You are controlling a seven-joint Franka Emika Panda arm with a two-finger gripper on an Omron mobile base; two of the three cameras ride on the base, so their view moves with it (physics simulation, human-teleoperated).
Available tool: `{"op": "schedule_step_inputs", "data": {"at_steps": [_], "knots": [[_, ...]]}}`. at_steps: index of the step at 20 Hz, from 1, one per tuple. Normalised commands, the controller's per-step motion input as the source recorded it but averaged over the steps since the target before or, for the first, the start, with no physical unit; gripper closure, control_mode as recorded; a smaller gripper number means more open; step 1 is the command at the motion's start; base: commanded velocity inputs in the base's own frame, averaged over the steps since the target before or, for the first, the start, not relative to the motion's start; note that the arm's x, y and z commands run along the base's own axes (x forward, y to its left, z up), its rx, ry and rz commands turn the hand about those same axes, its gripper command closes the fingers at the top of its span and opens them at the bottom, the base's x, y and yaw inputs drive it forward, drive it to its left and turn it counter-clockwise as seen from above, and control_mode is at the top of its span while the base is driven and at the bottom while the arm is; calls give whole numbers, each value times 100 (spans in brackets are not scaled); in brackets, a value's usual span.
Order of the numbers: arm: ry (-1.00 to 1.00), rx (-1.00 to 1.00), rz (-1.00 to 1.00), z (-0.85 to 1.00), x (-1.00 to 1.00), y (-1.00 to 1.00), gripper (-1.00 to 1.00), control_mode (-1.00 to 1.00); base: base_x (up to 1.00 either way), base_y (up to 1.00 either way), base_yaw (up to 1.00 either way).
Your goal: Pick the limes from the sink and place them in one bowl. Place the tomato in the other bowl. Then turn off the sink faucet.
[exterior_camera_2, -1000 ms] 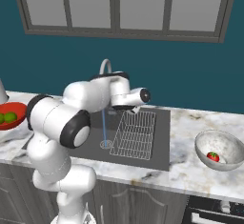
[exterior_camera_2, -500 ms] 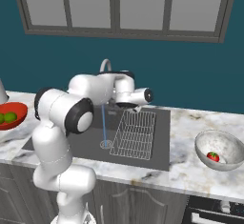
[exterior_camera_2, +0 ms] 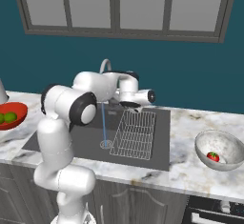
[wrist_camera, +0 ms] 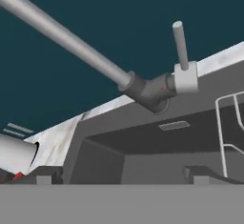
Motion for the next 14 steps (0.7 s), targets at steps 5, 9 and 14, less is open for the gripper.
{"op": "schedule_step_inputs", "data": {"at_steps": [5, 9, 14], "knots": [[0, 5, 3, -18, 27, 0, -100, -100, 0, 0, 0], [0, 4, 3, -14, 33, 0, -100, -100, 0, 0, 0], [0, 5, 1, -16, 38, -13, -100, -100, 0, 0, 0]]}}
